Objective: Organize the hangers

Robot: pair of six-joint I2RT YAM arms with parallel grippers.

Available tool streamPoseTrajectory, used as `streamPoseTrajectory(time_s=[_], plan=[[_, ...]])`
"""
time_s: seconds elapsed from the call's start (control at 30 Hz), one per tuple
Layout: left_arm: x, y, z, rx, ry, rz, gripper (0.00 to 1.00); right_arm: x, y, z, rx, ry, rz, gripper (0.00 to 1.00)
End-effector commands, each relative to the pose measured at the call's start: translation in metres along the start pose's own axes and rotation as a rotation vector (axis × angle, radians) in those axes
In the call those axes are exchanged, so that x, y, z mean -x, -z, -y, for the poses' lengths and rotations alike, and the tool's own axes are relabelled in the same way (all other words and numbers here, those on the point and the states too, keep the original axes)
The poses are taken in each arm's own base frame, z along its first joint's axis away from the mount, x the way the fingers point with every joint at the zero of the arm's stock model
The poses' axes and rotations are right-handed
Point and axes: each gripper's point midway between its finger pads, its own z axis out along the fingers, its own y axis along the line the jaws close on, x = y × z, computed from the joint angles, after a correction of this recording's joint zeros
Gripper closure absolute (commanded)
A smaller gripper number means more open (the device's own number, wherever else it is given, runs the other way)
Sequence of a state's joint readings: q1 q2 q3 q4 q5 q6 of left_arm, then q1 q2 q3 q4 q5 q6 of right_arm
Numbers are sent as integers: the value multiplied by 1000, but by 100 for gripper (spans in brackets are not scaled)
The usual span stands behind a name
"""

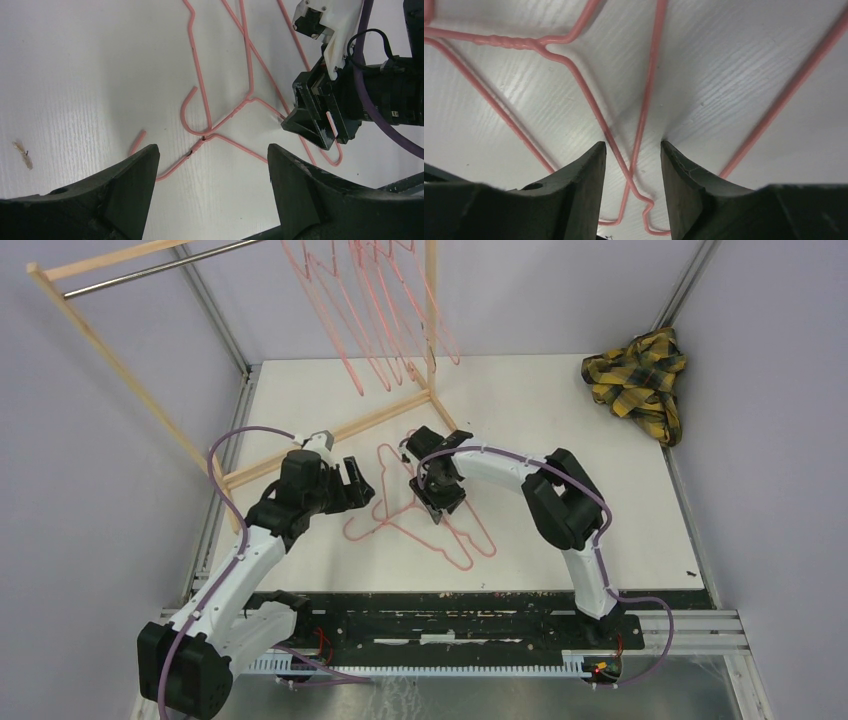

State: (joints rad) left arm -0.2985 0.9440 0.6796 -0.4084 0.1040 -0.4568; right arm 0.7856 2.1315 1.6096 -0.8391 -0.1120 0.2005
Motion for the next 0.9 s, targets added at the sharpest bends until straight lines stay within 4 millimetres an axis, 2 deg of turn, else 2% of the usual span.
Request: streamPoseTrajectory(time_s=[0.0, 0.13, 0.3, 0.5, 0.7, 0.87], plan=[[6, 0, 7, -35, 36, 35, 14, 10, 20, 29, -177, 5, 84, 45], [4, 0, 7, -39, 36, 29, 15, 12, 26, 29, -181, 11, 96, 45], [4, 0, 7, -35, 35, 29, 15, -10, 14, 21, -137, 11, 49, 51], [-1, 1, 4, -24, 34, 17, 15, -30, 6, 18, -107, 19, 6, 66], [-1, 2, 5, -32, 31, 15, 17, -15, 23, 12, -88, 30, 50, 88], [-1, 6, 3, -31, 12, 34, 20, 8, 57, -11, 10, 43, 94, 97]])
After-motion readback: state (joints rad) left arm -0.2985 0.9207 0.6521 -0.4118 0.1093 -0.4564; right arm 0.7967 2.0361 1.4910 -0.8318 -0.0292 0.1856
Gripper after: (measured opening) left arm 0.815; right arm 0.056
